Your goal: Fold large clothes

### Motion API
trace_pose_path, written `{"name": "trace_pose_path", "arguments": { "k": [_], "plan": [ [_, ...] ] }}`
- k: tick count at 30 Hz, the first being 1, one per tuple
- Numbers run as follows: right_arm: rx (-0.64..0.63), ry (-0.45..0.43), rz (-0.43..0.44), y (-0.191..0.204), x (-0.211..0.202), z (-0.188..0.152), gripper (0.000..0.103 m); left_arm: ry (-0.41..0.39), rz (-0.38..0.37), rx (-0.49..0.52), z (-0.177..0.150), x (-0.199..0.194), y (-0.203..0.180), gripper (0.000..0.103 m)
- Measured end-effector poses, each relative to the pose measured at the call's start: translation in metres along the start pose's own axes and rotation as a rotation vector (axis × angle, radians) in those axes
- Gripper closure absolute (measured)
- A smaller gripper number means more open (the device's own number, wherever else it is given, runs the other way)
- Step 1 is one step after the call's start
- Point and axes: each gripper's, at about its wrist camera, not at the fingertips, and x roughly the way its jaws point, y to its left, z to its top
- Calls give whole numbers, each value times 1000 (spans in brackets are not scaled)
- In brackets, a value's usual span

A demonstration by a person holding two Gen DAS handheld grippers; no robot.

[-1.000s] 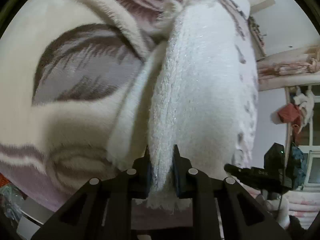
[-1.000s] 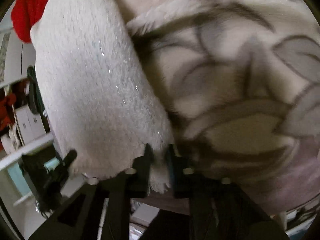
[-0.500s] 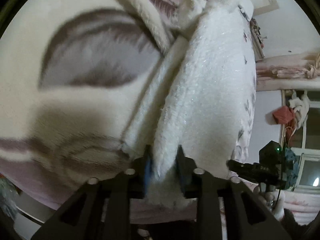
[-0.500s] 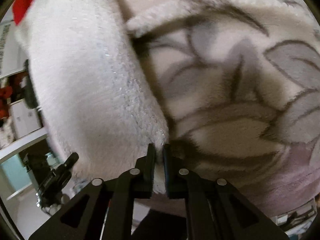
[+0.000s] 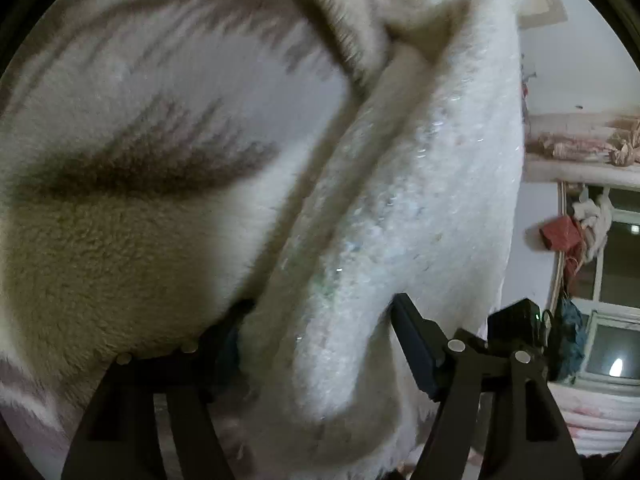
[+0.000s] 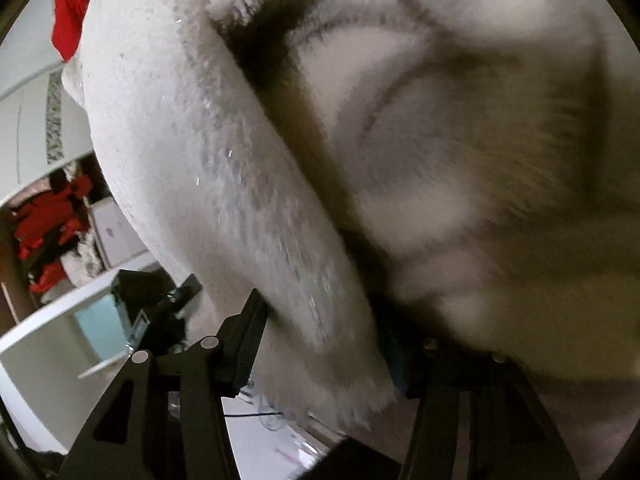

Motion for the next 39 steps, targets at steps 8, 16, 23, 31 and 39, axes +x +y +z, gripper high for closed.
{"name": "trace_pose_path", "arguments": {
  "k": [8,16,23,31,39],
  "plan": [
    [23,-27,72,23,-5,-29,87,-74,-22,-16,-49,-50,-18,86],
    [141,64,178,19,-47,-99,87,-54,-175,-133,-51,-106,-32,87],
    [73,-33,403,76,-109,-44,87,-234,-328,18,57,-134,-109,86],
    [-26,-230,429,152,-146,98,88,-268,-287,106,199,-72,-138,86],
    [88,-310,397,157,-90,217,88,-154,-209,61,286,-1,-110,85]
  ]
}}
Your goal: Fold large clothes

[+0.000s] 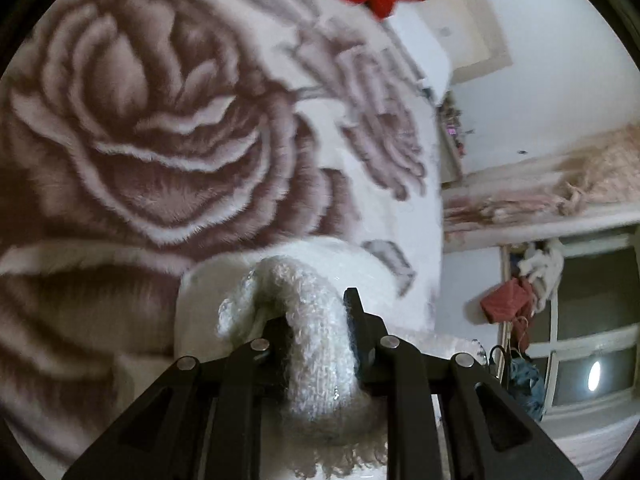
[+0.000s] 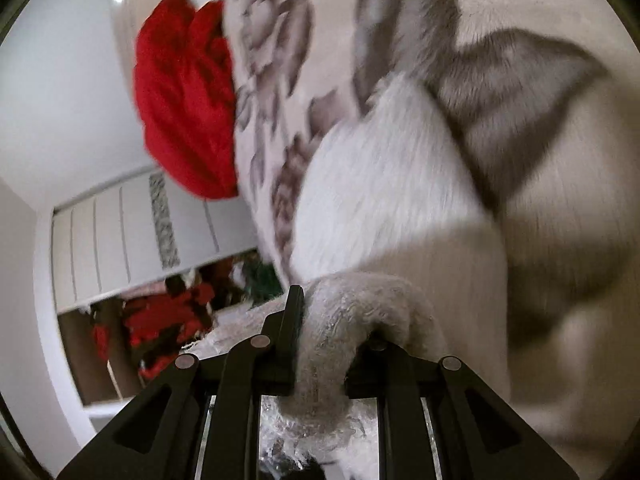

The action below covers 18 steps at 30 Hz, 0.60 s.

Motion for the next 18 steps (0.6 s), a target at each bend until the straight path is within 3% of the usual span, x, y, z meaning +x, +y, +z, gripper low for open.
{"name": "trace_pose_path", "arguments": {
  "k": [6,10,12,14,15,16,17,18],
  "plan": [
    [79,-47,-74,-40,47,50,89,39,-10,-87,23,34,26,85],
    [112,-7,-93,-36,52,63,89,74,2,-109,18,11,11,83],
    [119,21,-71,-25,44,62,85,60,-28,-129,13,-6,2,81],
    [102,33,-4,-11,35,60,79,30,-80,-155,9,-19,-3,72],
    [95,31,32,-4,31,58,71,21,-110,-180,7,-22,-4,58],
    [91,30,78,1,27,56,55,18,-129,-195,6,-23,-4,38],
    [95,23,131,4,24,54,46,12,-145,-208,6,-24,-5,29],
    [102,15,166,6,21,53,31,-4,-135,-213,6,-26,-6,16]
  ]
}}
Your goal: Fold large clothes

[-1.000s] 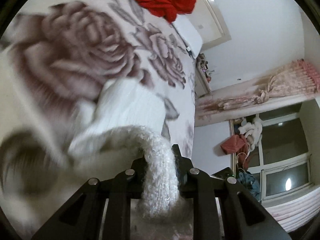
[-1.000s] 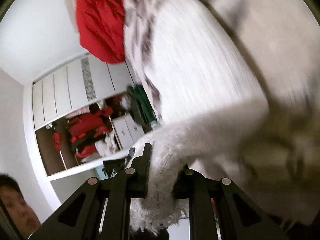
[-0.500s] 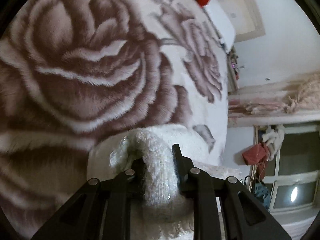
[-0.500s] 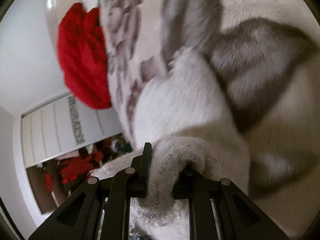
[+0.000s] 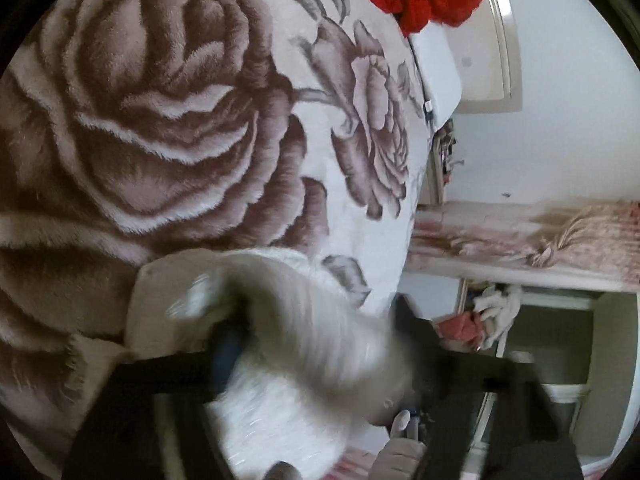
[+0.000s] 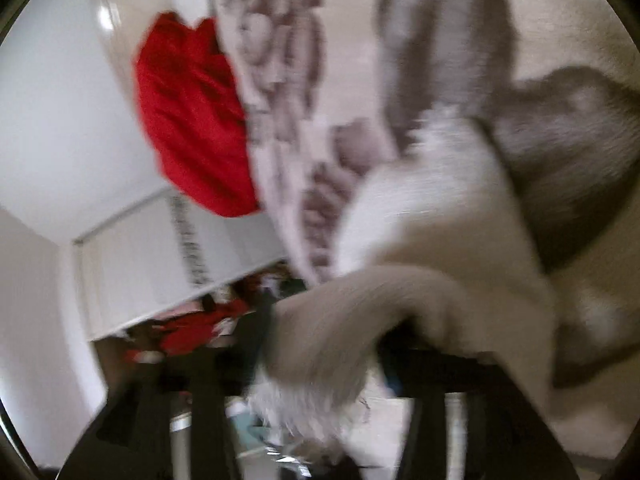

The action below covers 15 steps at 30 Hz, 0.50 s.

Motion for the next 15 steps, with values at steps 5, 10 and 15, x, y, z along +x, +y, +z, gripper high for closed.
{"name": "trace_pose_path", "arguments": {
  "k": [5,10,15],
  "plan": [
    [-73,-91,5,25,-19,-5,25,-120,9,7,2,-25,-15,14],
    [-373,-90,-373,56,-31,-40,25,-213,269,245,-28,-46,-40,14],
    [-470,59,-602,15,-1,-23,22,-127,553,346,-49,2,-9,14]
  ]
}}
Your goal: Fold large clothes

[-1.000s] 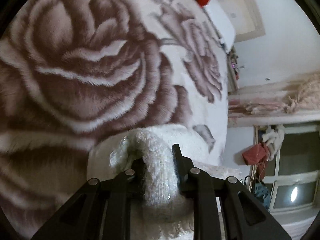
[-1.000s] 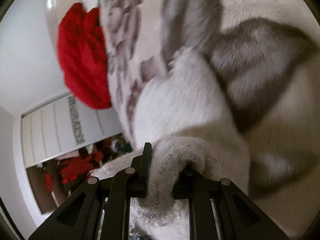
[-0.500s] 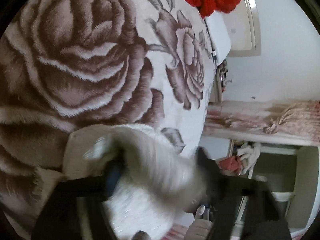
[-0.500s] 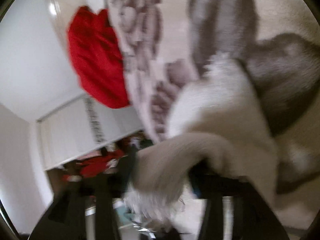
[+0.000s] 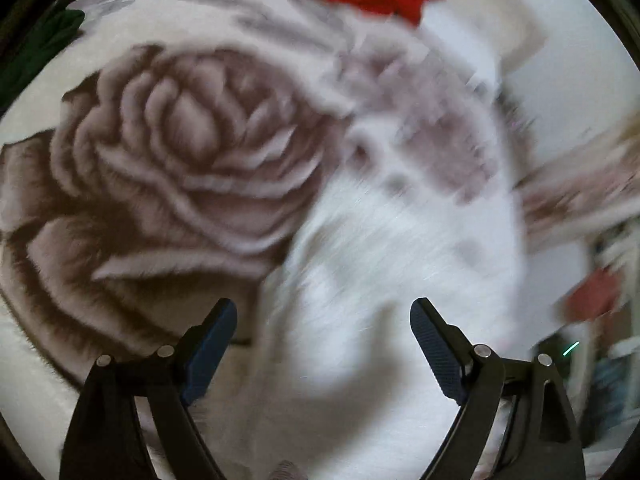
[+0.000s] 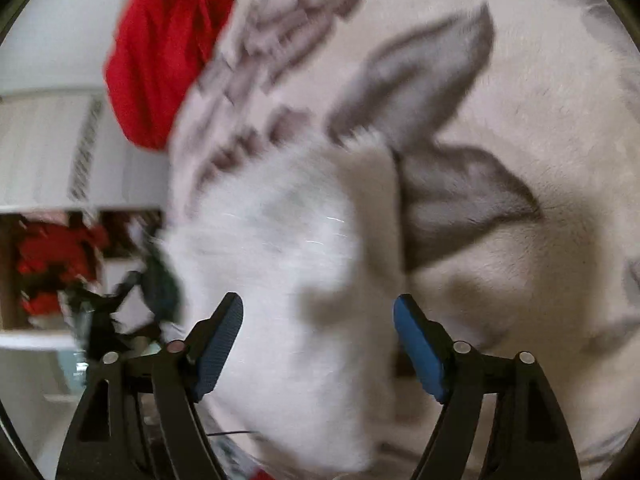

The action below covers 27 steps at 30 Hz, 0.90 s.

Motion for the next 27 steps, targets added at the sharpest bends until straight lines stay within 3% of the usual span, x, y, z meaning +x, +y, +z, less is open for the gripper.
{"name": "trace_pose_path", "arguments": {
  "k": [3,5,7,10,11,12,13,15,17,20,22,25,27],
  "plan": [
    [-8,97,28,-23,45,23,15,64,52,-9,-6,46,17,10],
    [18,168,139,-37,76,37,12,64,0,-67,1,48,30,10],
    [37,223,202,-42,100,46,0,60,-11,-65,6,44,32,10],
    [-3,292,299,-29,121,53,0,53,17,-19,7,42,29,10],
    [-22,303,296,-23,125,52,0,52,21,-15,7,42,29,10],
    [-54,305,275,-15,129,50,5,50,26,-16,9,39,30,10],
    [-60,298,279,-11,129,47,27,47,31,-15,10,35,30,10],
    [-13,245,312,-12,118,41,53,28,26,-21,11,22,27,10],
    [67,184,360,-19,100,28,62,-3,45,-5,9,3,23,10],
    [200,93,404,-29,64,-25,65,-87,172,74,-10,-36,16,10],
    [293,21,426,-41,43,-68,65,-123,212,96,-27,-54,18,10],
    [609,-108,465,-81,21,-174,65,-167,242,91,-71,-79,30,10],
    [718,-146,423,-99,21,-226,62,-134,264,75,-91,-74,38,10]
  ]
}}
